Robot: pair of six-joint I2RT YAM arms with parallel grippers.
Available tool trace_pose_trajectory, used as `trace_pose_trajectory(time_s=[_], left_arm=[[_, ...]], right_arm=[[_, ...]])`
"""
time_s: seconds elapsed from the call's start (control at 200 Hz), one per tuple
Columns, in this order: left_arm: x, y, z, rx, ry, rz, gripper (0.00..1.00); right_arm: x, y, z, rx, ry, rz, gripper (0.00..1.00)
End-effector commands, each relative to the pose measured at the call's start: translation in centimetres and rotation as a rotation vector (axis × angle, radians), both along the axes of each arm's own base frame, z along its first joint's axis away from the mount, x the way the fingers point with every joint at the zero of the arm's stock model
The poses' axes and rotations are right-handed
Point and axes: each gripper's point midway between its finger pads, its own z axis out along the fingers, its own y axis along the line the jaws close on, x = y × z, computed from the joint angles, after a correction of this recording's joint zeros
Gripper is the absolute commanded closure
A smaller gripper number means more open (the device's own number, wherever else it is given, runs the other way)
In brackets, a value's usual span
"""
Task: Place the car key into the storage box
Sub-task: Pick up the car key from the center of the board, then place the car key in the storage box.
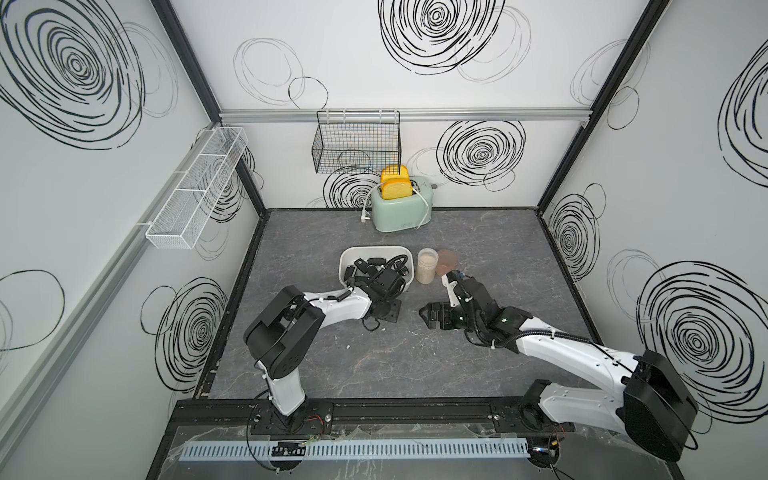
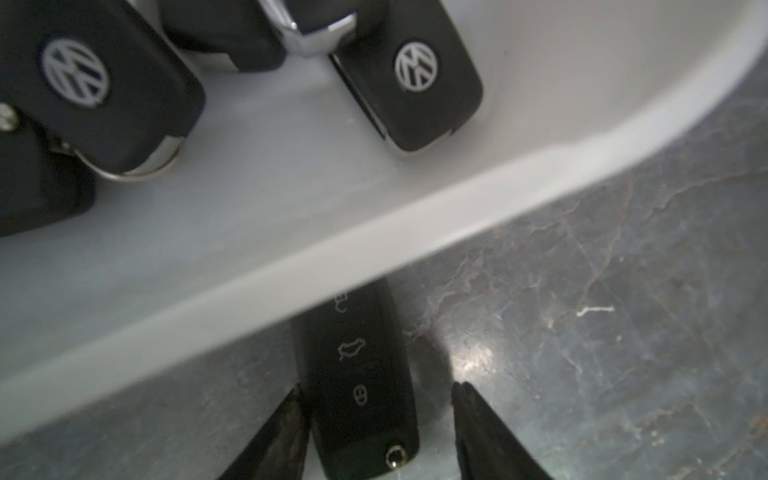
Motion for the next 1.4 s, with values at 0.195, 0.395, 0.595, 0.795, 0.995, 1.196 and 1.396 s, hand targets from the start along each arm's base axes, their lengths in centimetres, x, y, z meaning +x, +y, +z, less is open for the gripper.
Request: trace_pose_trajectory(time_s=[0.195,0.395,0.595,0.795,0.995,1.196,1.396], left_arm=[[0.9,-0.1,0.2,0.033,-0.033,-0.027,0.65],[0.5,-0.1,0.9,0.02,-0.036,-0.039,0.66],[-1.5,-0.1,2.4,-0.056,-0.033,-0.064,0.66],[-3.4,0.5,4.6,-0.138,-0.052,-0.048,0.66],[-3.4,1.3,8.2,-0.207,-0.12,-0.017,0.65],[-1.4,2.7,11.8,-0.291,-0.155,0.037,0.64],[2.5,5.6,13.8,-0.316,-0.188,0.093,0.63]], right_arm=[[0.6,0.8,0.1,-0.004,0.022,0.021,0.01],[0.7,0.9,0.2,0.002,0.022,0.022,0.01],[0.8,1.1,0.3,0.012,0.028,0.021,0.01],[0.9,1.4,0.5,0.021,0.034,0.022,0.01],[1.5,1.8,0.6,0.024,0.03,0.027,0.01],[3.5,2.4,1.7,0.013,-0.008,0.041,0.01],[4.9,3.4,2.1,0.009,-0.02,0.067,0.01]])
